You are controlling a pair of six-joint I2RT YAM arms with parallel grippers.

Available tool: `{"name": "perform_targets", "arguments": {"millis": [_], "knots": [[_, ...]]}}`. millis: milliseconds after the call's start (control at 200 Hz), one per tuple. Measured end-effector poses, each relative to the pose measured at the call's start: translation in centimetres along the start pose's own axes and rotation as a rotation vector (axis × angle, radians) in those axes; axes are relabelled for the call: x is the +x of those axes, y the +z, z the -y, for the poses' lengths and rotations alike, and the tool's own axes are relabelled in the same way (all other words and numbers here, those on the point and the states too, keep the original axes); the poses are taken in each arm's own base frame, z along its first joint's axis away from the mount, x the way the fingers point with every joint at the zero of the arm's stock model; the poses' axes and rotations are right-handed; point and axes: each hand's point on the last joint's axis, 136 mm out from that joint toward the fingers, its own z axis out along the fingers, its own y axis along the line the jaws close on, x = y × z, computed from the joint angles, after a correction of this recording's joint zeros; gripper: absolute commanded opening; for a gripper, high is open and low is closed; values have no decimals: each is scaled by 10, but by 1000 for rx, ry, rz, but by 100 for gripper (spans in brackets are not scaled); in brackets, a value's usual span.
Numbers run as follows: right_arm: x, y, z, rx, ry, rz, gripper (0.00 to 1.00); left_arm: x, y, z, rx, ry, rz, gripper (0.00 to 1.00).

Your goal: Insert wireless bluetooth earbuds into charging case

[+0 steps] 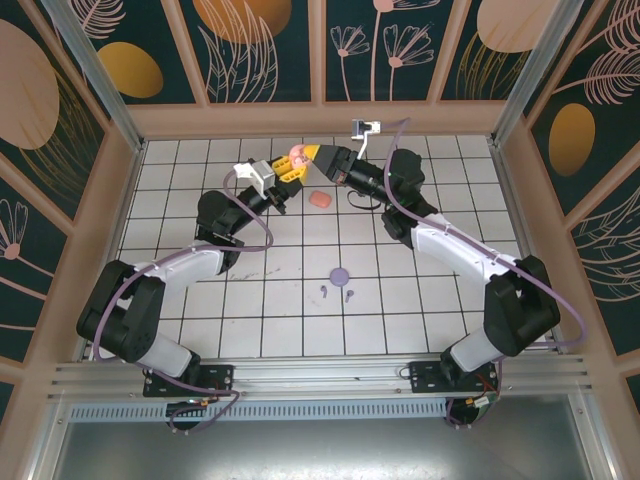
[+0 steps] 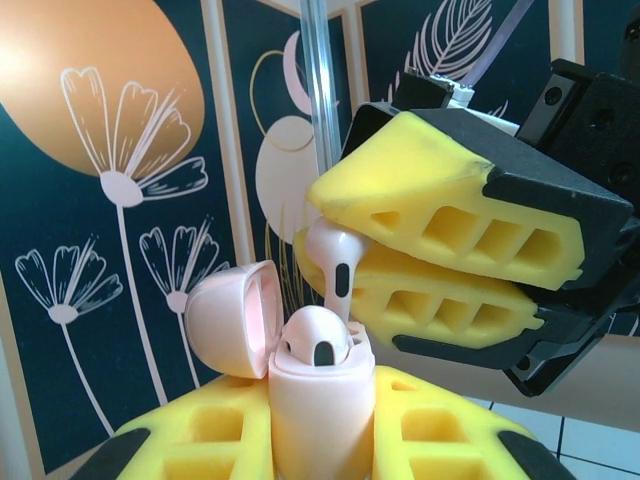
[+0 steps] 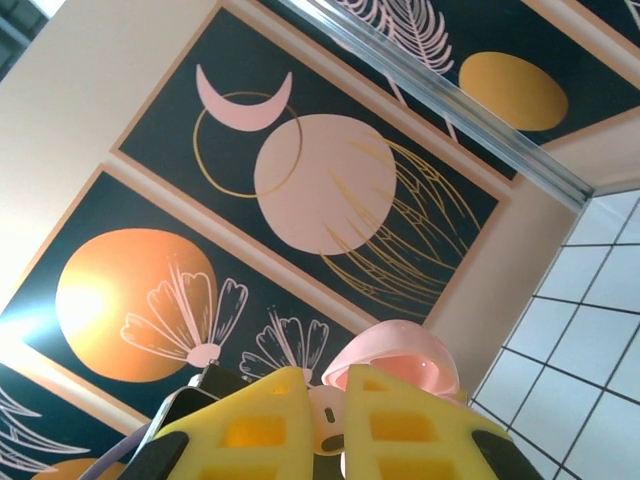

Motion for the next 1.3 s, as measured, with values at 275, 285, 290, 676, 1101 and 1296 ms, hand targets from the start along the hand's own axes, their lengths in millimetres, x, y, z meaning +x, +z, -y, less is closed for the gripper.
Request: {"name": "perform_targets", "arguments": {"millis": [275, 285, 290, 676, 1101, 1296], "knots": [[-6, -6, 12, 102, 26, 39, 10, 6, 0, 1, 3, -13, -22, 0], [-6, -6, 12, 104, 27, 39, 10, 6, 0, 1, 3, -13, -22, 0], [-6, -6, 12, 104, 27, 39, 10, 6, 0, 1, 4, -13, -22, 0], [-7, -9, 6, 63, 60, 30, 9, 3, 1, 3, 15, -8, -13, 0], [-9, -5, -21, -137, 91, 22, 9, -10, -1, 7, 25, 121, 48, 0], [-11, -7, -30, -176, 90, 23, 9, -6, -1, 6, 23, 182, 40, 0]]}}
